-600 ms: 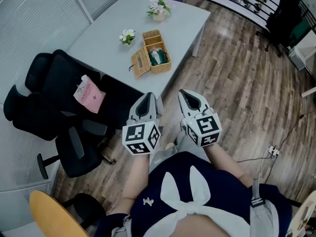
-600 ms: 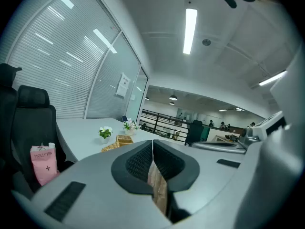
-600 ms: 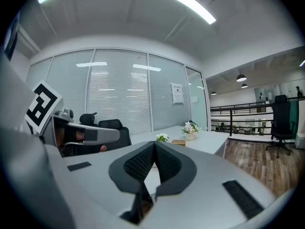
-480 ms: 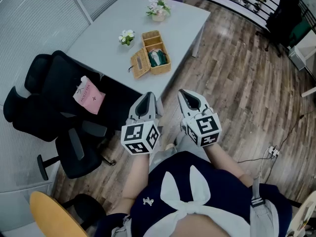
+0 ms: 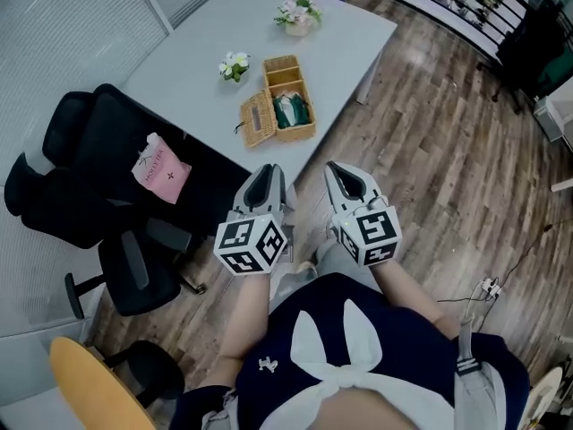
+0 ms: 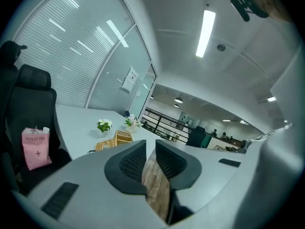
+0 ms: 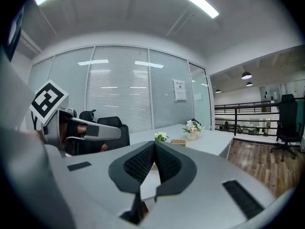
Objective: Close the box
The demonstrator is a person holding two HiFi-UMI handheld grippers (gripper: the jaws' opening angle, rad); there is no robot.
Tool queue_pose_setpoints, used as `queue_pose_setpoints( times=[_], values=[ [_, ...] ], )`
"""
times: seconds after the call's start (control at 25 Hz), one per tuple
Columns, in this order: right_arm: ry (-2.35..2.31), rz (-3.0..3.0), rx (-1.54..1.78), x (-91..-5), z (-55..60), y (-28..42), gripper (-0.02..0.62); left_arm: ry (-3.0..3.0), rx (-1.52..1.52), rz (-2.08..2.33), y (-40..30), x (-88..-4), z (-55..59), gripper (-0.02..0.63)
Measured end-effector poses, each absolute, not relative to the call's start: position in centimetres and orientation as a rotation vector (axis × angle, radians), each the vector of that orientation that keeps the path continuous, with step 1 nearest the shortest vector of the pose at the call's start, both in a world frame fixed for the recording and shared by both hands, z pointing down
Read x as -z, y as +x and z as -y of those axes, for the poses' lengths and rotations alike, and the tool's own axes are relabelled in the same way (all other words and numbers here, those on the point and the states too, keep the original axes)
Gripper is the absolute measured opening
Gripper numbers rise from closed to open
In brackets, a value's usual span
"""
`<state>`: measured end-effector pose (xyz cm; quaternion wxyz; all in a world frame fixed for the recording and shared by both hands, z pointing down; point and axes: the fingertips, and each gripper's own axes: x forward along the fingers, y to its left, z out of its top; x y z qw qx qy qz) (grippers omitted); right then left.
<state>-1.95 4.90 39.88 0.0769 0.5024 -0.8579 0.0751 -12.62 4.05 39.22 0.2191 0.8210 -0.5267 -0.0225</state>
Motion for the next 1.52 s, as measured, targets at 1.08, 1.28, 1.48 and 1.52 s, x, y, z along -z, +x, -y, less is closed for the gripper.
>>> queue_pose_setpoints(
  times=[1.08,1.28,1.48,1.52],
  values=[
    [1.245,2.557,-0.280,-44.2,6.4,0.1,0.003,1.761,0.075,1.539,-17.5,-52.8,8.0,0.259],
    [1.189,2.575,-0.273,-44.4,8.2,0.1,0.003,1.665,0.119,1.541,-18.5,-55.8,9.2,0.259],
    [1.149,2.579,-0.265,-44.7,10.1,0.7,0.003,1.543,0.242,1.542,-19.7,-58.2,10.2,0.259],
    [1.141,2.578,-0.266,-44.8,10.3,0.9,0.003,1.512,0.277,1.532,-19.9,-58.7,10.3,0.259]
  ],
)
